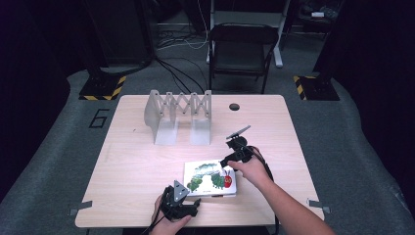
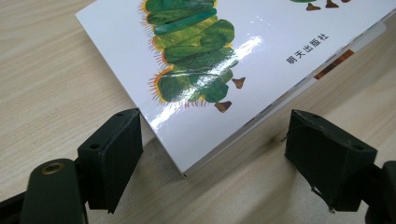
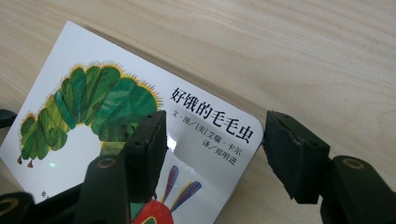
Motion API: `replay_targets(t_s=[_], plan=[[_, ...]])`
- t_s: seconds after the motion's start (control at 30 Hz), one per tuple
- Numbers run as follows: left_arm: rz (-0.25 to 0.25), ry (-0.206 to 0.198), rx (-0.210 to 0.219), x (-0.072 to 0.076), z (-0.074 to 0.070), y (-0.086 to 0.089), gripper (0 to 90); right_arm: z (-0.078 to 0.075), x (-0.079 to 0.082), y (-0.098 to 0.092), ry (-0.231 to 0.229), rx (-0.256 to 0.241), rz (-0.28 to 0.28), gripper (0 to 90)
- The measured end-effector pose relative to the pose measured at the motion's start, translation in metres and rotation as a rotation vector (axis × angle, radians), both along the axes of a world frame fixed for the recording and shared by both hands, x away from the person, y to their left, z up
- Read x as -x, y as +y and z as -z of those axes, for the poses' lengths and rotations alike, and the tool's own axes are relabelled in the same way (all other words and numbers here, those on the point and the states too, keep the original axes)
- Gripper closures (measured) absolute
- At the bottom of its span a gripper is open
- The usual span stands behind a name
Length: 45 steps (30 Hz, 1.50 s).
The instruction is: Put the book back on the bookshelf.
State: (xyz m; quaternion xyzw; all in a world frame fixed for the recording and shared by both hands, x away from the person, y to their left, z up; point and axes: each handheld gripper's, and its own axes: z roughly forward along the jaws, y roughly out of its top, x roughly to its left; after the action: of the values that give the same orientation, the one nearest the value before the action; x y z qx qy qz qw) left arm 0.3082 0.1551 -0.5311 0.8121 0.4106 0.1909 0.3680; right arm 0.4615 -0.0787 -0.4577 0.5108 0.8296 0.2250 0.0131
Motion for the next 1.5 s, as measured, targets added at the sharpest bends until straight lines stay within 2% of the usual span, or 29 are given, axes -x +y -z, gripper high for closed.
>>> replay_targets(t_s=[0.23, 0.3, 0.37, 0.43, 0.7, 0.73, 0.77, 0.9, 0.97, 1.2, 1.27, 1.43, 1.5], plan=[[-0.007, 0.001, 0.002, 0.000, 0.000, 0.000, 18.7, -0.007, 0.002, 0.001, -0.008, 0.000, -0.003, 40.8], [-0.012, 0.002, 0.004, 0.000, 0.000, -0.001, 18.7, -0.009, 0.002, 0.003, -0.012, -0.014, 0.004, 40.8], [-0.006, 0.012, -0.001, -0.001, -0.001, 0.000, 18.6, -0.010, 0.003, 0.003, -0.009, -0.009, 0.006, 40.8], [-0.014, 0.000, 0.004, 0.000, 0.000, -0.001, 18.6, -0.011, 0.003, 0.004, -0.012, -0.005, 0.005, 40.8], [-0.021, -0.003, 0.000, 0.000, 0.000, -0.001, 18.6, -0.013, 0.003, 0.004, -0.022, 0.013, -0.016, 41.3], [-0.015, 0.010, -0.001, 0.000, 0.000, -0.001, 18.6, -0.014, 0.003, 0.003, -0.022, 0.013, -0.019, 41.4], [-0.025, 0.001, -0.002, 0.000, 0.000, -0.001, 18.6, -0.015, 0.003, 0.004, -0.020, 0.012, -0.017, 41.4], [-0.027, 0.006, 0.009, -0.001, 0.000, -0.001, 18.6, -0.018, 0.004, 0.003, -0.029, 0.017, -0.031, 41.4], [-0.027, 0.008, 0.003, -0.002, -0.001, -0.001, 18.6, -0.020, 0.004, 0.005, -0.026, 0.013, -0.020, 41.4], [-0.048, 0.034, -0.017, -0.003, -0.004, -0.005, 18.7, -0.023, 0.004, 0.005, -0.033, 0.015, -0.033, 41.4], [-0.045, 0.033, -0.029, -0.004, -0.005, -0.005, 18.8, -0.024, 0.005, 0.006, -0.032, 0.017, -0.034, 41.4], [-0.064, 0.034, -0.026, -0.005, -0.005, -0.006, 18.7, -0.026, 0.006, 0.006, -0.030, 0.014, -0.032, 41.5], [-0.055, 0.034, -0.034, -0.006, -0.005, -0.006, 18.7, -0.027, 0.007, 0.007, -0.024, 0.010, -0.026, 41.5]])
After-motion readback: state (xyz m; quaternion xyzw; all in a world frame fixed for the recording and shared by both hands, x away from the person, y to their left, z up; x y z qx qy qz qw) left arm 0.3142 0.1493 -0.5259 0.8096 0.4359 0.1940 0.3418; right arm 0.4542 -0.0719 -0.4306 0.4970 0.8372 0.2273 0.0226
